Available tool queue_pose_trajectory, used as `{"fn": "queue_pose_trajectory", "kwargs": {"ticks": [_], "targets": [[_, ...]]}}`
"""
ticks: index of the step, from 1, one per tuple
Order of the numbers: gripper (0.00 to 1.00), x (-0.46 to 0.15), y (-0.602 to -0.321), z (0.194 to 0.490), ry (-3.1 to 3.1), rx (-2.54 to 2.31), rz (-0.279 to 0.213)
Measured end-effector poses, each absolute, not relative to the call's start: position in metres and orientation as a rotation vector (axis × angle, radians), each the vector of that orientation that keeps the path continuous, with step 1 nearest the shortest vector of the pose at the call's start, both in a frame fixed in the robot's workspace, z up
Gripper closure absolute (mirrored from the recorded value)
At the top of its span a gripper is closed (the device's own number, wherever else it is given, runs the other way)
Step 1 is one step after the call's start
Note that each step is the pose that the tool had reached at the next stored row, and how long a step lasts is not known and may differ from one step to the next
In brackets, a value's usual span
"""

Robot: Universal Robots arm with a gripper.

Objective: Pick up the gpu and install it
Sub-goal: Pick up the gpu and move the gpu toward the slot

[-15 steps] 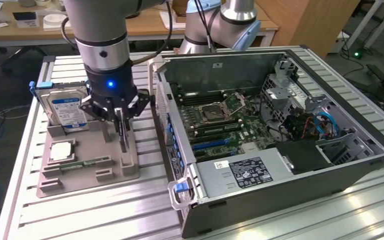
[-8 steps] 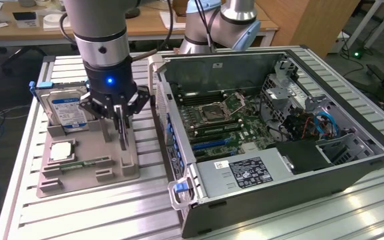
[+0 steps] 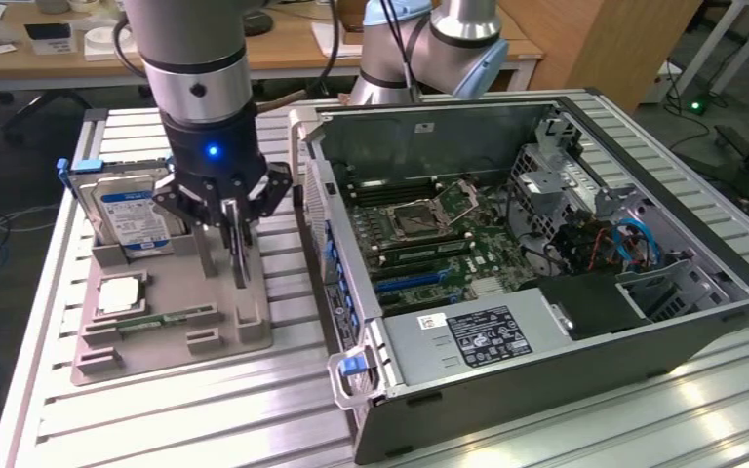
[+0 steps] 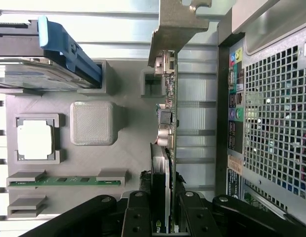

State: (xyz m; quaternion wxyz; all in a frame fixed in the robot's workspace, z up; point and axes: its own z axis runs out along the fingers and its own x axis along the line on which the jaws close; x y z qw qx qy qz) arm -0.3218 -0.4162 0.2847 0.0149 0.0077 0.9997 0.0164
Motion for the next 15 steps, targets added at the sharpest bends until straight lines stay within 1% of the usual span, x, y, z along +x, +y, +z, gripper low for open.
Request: {"fn": "queue_pose_trajectory", "kwargs": {"ticks": [15], "targets": [[0.73,-0.322,-0.418,0.297,3.111,0.025,0.087]]}}
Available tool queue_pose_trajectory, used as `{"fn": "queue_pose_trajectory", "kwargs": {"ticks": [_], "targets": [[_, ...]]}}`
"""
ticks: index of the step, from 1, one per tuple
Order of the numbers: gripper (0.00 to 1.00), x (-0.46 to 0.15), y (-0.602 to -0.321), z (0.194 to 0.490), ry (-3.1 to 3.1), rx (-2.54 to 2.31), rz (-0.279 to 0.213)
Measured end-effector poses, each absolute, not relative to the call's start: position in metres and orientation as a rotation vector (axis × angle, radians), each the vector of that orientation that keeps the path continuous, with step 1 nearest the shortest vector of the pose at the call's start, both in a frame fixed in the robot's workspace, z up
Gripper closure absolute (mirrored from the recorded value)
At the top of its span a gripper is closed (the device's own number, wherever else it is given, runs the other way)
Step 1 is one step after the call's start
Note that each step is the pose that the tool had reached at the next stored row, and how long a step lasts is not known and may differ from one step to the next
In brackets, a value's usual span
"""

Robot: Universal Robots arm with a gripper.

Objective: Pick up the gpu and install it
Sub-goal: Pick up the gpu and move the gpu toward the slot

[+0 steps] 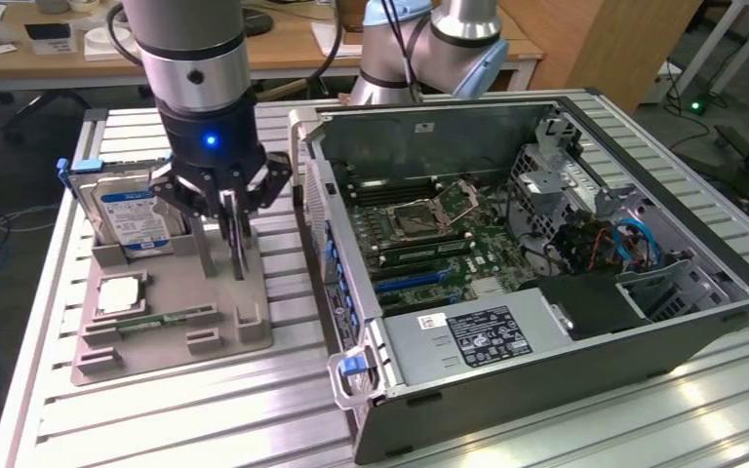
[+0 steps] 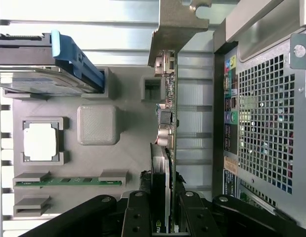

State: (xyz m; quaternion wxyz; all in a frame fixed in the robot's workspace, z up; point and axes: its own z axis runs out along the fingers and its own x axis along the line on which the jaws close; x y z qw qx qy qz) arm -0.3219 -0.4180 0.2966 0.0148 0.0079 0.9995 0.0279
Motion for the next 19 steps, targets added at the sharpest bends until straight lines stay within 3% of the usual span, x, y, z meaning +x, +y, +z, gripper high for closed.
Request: {"fn": "queue_pose_trajectory", "kwargs": {"ticks": [19], "targets": [[0.73,-0.322,-0.42,0.313,3.109,0.025,0.137]]}}
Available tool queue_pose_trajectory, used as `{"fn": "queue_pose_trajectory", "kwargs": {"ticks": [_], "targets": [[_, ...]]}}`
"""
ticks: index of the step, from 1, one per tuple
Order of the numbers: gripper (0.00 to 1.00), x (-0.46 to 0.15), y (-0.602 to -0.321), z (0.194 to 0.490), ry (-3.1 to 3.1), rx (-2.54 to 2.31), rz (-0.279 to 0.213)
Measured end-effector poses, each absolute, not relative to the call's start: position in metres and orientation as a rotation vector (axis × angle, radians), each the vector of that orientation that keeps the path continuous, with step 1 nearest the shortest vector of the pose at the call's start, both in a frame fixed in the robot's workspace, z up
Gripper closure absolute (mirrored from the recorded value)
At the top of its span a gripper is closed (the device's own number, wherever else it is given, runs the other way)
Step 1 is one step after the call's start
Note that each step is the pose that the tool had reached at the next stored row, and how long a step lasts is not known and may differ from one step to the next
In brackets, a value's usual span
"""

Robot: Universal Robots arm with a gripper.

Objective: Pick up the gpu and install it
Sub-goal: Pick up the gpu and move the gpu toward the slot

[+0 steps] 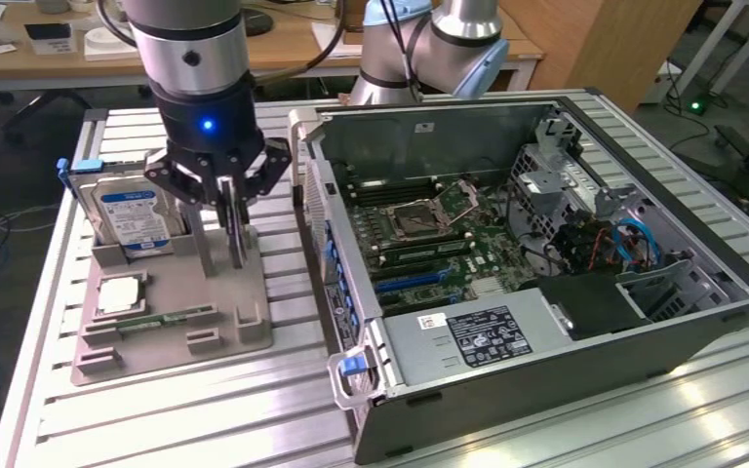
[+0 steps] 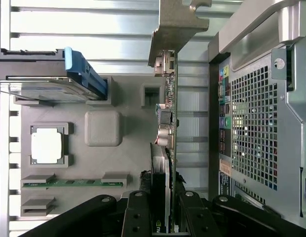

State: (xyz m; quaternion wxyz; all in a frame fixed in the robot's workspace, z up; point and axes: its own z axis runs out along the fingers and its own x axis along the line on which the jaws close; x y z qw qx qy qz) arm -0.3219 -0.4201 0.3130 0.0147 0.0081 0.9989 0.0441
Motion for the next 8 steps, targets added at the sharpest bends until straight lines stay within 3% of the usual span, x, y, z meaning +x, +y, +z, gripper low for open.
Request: {"fn": "queue_pose_trajectory", "kwargs": {"ticks": [8], "targets": [[0.73,-0.3219,-0.421,0.3177,3.109,0.026,0.152]]}}
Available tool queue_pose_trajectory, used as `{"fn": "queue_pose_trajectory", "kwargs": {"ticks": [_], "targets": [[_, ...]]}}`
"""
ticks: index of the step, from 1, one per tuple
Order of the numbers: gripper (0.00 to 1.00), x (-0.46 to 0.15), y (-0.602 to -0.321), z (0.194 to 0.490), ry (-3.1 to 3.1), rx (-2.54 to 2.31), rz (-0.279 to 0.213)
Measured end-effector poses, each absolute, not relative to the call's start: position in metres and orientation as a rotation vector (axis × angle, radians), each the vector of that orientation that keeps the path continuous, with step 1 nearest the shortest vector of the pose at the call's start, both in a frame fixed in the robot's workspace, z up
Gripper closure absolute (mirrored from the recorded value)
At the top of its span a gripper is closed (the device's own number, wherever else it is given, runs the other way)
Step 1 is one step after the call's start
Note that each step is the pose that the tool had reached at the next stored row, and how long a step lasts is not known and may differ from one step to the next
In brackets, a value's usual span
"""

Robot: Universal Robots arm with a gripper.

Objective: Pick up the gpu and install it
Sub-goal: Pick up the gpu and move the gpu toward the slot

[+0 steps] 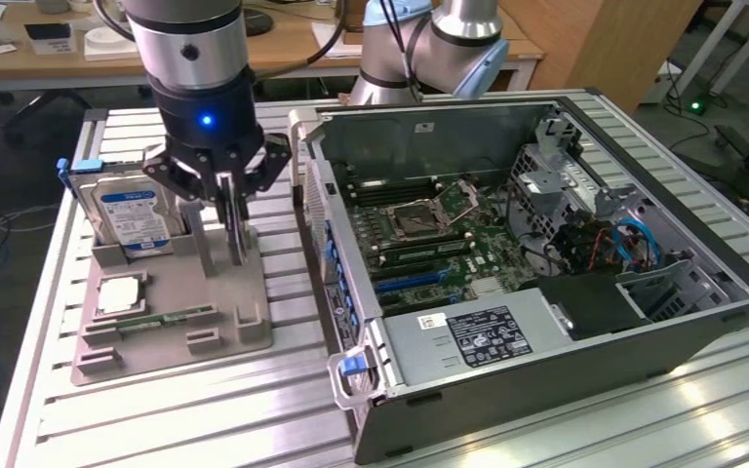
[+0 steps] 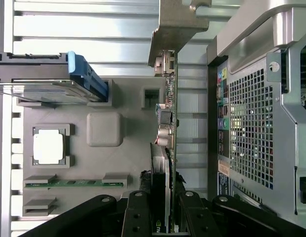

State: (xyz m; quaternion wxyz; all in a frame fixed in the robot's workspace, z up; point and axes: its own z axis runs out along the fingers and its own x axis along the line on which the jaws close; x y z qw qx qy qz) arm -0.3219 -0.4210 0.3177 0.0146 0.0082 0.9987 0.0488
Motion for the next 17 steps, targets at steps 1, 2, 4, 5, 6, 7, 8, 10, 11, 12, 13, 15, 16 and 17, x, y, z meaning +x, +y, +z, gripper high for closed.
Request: {"fn": "queue_pose_trajectory", "kwargs": {"ticks": [1,2,4,5,6,7,8,10,11,12,13,15,16,17], "targets": [[0.73,-0.3219,-0.4211,0.3181,3.108,0.026,0.154],[0.73,-0.3219,-0.4211,0.3185,3.108,0.026,0.155],[0.73,-0.3219,-0.4213,0.3195,3.108,0.026,0.159],[0.73,-0.3219,-0.4214,0.3199,3.108,0.026,0.161],[0.73,-0.3219,-0.4214,0.3203,3.108,0.026,0.162],[0.73,-0.3219,-0.4215,0.3208,3.108,0.026,0.163],[0.73,-0.3218,-0.4216,0.3212,3.108,0.026,0.165],[0.73,-0.3218,-0.422,0.3223,3.108,0.026,0.171],[0.73,-0.3218,-0.4221,0.3228,3.108,0.026,0.173],[0.73,-0.3219,-0.4222,0.3233,3.107,0.026,0.175],[0.73,-0.3218,-0.4225,0.3239,3.107,0.026,0.177],[0.73,-0.3219,-0.4229,0.3247,3.107,0.026,0.181],[0.73,-0.322,-0.423,0.3251,3.107,0.026,0.182],[0.73,-0.322,-0.4231,0.3254,3.107,0.026,0.183]]}}
